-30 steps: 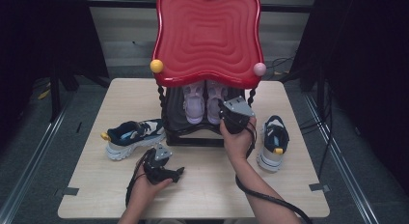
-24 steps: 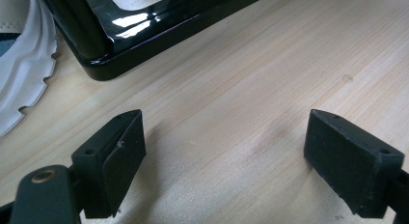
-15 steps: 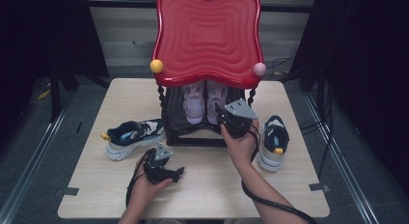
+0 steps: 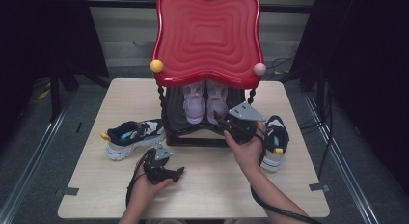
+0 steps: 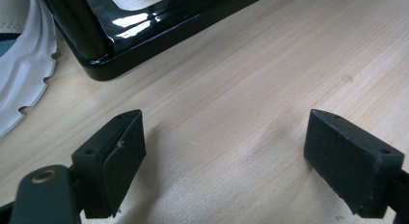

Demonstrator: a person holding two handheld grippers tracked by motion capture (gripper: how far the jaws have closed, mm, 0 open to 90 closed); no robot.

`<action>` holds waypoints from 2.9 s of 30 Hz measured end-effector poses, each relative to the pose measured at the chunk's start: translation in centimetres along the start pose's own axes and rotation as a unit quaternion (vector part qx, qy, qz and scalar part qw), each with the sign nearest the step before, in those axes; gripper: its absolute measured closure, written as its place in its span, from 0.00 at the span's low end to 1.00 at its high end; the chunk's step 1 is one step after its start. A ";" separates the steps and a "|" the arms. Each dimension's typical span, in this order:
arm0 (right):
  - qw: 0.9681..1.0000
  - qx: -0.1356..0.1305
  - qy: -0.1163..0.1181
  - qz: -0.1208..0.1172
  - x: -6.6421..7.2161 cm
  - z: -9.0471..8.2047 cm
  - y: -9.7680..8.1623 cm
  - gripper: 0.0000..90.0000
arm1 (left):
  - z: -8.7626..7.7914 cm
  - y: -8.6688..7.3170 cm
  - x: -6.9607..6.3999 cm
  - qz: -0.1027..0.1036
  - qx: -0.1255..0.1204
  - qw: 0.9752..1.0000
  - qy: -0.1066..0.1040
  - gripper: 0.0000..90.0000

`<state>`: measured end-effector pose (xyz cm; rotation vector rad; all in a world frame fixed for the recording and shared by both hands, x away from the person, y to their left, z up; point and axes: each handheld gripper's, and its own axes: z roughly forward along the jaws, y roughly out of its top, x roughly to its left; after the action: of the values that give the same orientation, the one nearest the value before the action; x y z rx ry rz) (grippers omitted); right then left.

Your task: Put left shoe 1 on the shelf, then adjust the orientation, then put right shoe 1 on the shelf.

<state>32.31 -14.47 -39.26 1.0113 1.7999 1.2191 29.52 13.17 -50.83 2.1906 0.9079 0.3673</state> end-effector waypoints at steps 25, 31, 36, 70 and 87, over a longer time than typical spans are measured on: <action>0.986 0.061 0.152 0.031 0.2 -2.6 -1.6 0.19 | 0.0 0.0 0.0 0.000 0.000 1.000 0.000 0.16; 0.982 0.078 0.171 0.027 -0.1 -3.2 -2.7 0.16 | 0.0 0.0 0.0 0.000 0.000 1.000 0.000 0.16; 0.978 0.091 0.188 0.025 -0.3 -3.7 -3.7 0.16 | 0.0 0.0 0.0 -0.003 -0.002 1.000 0.000 0.16; 0.952 0.190 0.238 0.016 -1.9 -6.3 -11.5 0.16 | 0.0 0.0 0.0 -0.003 -0.002 1.000 0.001 0.16; 0.944 0.223 0.244 0.002 -2.1 -6.0 -14.2 0.16 | 0.0 0.0 0.0 -0.002 -0.001 1.000 -0.001 0.16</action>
<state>25.01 -22.04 -50.67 1.0074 2.5462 1.1570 29.51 13.16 -50.84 2.1866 0.9103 0.3645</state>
